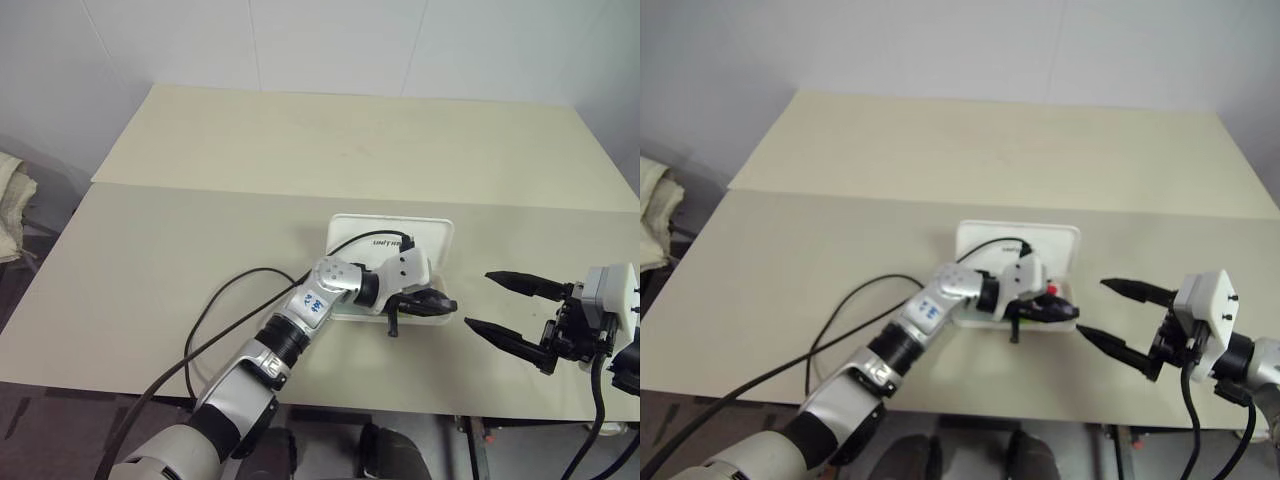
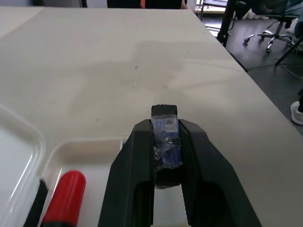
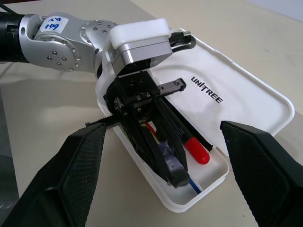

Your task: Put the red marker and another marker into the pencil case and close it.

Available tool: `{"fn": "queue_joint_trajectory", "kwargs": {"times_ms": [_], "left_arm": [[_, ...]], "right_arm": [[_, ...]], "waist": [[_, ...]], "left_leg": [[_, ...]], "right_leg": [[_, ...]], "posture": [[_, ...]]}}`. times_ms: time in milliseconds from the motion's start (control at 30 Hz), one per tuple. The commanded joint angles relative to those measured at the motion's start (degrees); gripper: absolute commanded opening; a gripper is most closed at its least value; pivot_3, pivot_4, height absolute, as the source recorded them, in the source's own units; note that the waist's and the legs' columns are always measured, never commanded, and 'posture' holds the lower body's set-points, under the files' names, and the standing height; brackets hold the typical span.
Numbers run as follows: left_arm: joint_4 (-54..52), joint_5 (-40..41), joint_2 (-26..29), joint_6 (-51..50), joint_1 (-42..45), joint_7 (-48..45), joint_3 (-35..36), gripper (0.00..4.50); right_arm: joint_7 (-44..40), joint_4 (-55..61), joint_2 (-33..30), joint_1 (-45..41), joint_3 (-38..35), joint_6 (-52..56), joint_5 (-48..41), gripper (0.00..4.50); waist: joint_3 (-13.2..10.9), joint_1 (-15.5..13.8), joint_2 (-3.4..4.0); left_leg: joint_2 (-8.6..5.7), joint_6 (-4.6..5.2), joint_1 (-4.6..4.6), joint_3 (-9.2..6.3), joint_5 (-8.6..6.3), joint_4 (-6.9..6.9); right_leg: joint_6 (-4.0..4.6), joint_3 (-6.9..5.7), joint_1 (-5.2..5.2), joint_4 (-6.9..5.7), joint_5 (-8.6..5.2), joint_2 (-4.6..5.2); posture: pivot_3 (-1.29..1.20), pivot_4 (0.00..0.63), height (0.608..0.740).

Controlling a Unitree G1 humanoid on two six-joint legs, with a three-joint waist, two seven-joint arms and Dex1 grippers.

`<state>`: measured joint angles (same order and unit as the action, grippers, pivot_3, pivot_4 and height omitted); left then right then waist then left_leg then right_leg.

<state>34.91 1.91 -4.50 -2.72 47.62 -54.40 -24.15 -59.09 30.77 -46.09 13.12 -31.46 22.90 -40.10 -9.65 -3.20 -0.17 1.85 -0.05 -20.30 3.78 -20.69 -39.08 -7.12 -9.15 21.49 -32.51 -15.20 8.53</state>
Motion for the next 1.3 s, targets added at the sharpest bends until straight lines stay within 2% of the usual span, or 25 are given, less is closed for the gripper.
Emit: {"fn": "queue_joint_trajectory", "kwargs": {"times_ms": [33,200,267,333,467,600,667,767,867,1000,1200,1300], "left_arm": [[1.54,-0.79,-1.36,2.07,2.10,-0.16,0.15,0.40],[2.80,-0.96,-0.93,1.93,2.40,-0.65,0.73,0.40],[2.98,-1.20,-0.36,2.08,2.36,-0.60,1.07,1.12],[3.11,-1.00,-0.05,1.42,2.35,-1.21,1.34,1.63],[3.49,-1.92,0.47,2.56,2.67,0.59,1.83,3.06],[1.10,0.71,-0.02,1.08,2.73,-1.49,3.46,4.43],[-0.49,1.70,0.00,0.06,2.51,-2.84,4.07,4.47],[-9.97,8.64,1.73,-3.21,-0.53,-10.19,5.89,4.47],[-17.89,12.74,4.99,-7.62,-3.75,-12.27,7.96,4.47],[-25.91,15.55,13.76,-10.29,-10.21,-13.17,12.08,4.47],[-27.82,16.16,26.79,-8.02,-17.46,-12.44,20.26,4.47],[-25.98,16.06,29.96,-5.41,-18.73,-10.61,23.88,3.85]], "right_arm": [[1.24,2.75,0.40,0.76,-1.13,0.29,-1.82,4.11],[2.05,3.55,0.33,1.67,-1.66,0.34,-2.43,4.11],[2.20,3.60,0.41,1.85,-1.72,0.34,-2.52,4.11],[2.26,3.48,0.39,1.88,-1.54,0.19,-2.51,4.11],[2.36,2.94,0.15,0.89,-0.68,0.16,-2.49,4.11],[2.26,2.28,0.10,-0.16,0.36,0.15,-2.11,4.11],[2.28,2.04,0.14,-0.54,0.68,0.17,-2.06,4.11],[2.11,1.13,0.27,-1.59,2.10,-0.05,-1.76,4.11],[2.01,0.19,0.52,-2.65,3.62,-0.29,-1.47,4.11],[1.28,-2.33,0.51,-5.05,6.04,-1.18,-0.59,4.11],[-2.68,-8.97,-0.84,-8.79,7.33,-4.00,1.36,4.11],[-5.00,-12.43,-1.63,-10.29,7.32,-5.74,2.45,4.11]], "waist": [[0.00,0.01,0.00],[0.00,0.05,0.00],[0.00,0.06,0.00],[0.00,0.07,0.00],[0.00,0.06,0.00],[0.00,0.07,0.00],[0.00,0.10,0.00],[0.00,0.17,0.00],[0.01,0.35,0.02],[0.03,0.75,0.05],[0.03,1.05,0.03],[0.02,0.82,0.02]], "left_leg": [[0.00,0.00,0.01,-0.01,0.00,0.00],[0.00,0.01,0.01,-0.03,0.00,0.00],[0.01,0.01,0.01,-0.03,0.00,0.00],[0.00,0.01,0.00,-0.03,0.00,0.00],[0.00,0.01,0.01,-0.03,0.00,0.00],[0.00,0.02,0.01,-0.03,0.00,-0.01],[0.00,0.02,0.01,-0.03,0.00,-0.01],[0.00,0.02,0.00,-0.03,0.00,-0.01],[0.02,0.01,0.01,-0.02,0.01,-0.01],[0.02,0.02,0.11,-0.01,0.02,-0.01],[0.02,0.03,0.14,-0.06,0.06,-0.06],[0.01,0.03,0.11,-0.08,0.05,-0.05]], "right_leg": [[0.00,0.00,0.00,-0.02,0.00,0.00],[0.00,0.00,0.00,-0.02,0.00,0.01],[0.00,-0.01,0.00,-0.02,0.00,0.00],[0.00,0.00,0.00,-0.02,0.00,0.00],[0.00,0.00,0.00,-0.02,0.00,0.00],[0.00,0.00,0.00,-0.04,0.00,0.00],[0.00,0.00,0.00,-0.04,0.00,0.00],[0.00,0.00,0.00,-0.03,0.00,0.00],[0.00,0.02,0.01,-0.05,0.00,0.00],[0.00,0.07,0.00,-0.16,0.00,-0.01],[0.02,0.08,-0.01,-0.31,0.00,0.00],[0.02,0.08,0.00,-0.30,0.00,0.01]], "posture": [[0.00,0.150,0.740],[0.00,0.150,0.740],[0.00,0.150,0.740],[0.00,0.150,0.740],[0.00,0.150,0.740],[0.00,0.150,0.740],[0.00,0.150,0.740],[0.00,0.150,0.740],[0.00,0.150,0.740],[0.00,0.150,0.740],[0.00,0.150,0.740],[0.00,0.150,0.740]]}}
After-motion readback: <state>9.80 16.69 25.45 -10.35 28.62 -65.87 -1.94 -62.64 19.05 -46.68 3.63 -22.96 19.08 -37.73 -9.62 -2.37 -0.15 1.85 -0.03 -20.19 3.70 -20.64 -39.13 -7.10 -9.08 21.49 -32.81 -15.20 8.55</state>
